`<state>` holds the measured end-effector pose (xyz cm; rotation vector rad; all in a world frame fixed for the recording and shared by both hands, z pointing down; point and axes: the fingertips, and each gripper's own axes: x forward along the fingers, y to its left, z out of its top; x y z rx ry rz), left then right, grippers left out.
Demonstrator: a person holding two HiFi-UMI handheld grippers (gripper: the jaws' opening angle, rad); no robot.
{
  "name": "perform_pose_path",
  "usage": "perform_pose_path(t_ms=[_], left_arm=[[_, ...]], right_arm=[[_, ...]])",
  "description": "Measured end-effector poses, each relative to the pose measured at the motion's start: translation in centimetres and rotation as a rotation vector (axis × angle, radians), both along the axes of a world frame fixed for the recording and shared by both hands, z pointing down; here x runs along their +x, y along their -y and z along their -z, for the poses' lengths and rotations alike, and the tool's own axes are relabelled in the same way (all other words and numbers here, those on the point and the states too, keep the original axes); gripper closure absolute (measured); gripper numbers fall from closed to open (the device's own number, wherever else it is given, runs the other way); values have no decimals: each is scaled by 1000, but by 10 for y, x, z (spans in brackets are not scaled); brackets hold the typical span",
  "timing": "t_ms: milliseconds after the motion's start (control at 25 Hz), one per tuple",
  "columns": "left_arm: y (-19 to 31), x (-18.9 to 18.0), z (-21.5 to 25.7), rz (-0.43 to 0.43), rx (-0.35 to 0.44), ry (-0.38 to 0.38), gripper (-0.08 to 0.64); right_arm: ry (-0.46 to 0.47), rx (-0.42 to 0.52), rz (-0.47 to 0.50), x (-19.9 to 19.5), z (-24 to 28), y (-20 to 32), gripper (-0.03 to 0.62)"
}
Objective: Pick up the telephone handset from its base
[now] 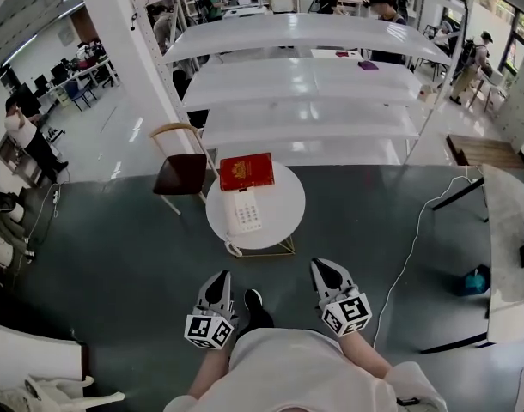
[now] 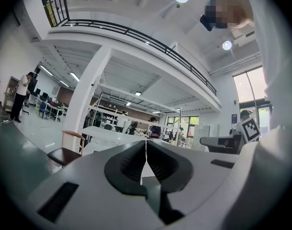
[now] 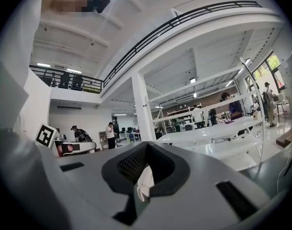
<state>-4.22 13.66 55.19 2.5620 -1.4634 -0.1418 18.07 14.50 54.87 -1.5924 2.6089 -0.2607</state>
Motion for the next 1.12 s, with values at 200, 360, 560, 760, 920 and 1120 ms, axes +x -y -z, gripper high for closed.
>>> perform_pose_path(t_ms=[200,360,560,760,920,1120], left_arm=[[44,-10,-7,-29,-9,-6,538],[90,-31,-14,-38,-20,-12,538],[160,-64,-11,-58,-20,-23,538],[222,-96,-15,-95,-22,-13,538],[260,-117,-20,-107,-29,-17,538],[290,-126,-21,-109,-33,-32,538]], right_arm=[[-9,-13,-19,-13,-5,37,584],[-25,-29,-33,-31,-12,80,583],[-43,-47,-67,-58,-8,141,584],[-51,-55,-98,-87,-1,196,583],[-58,-75,-119,-104,-3,229,583],[-57,-82,-136,-111,-4,260,583]])
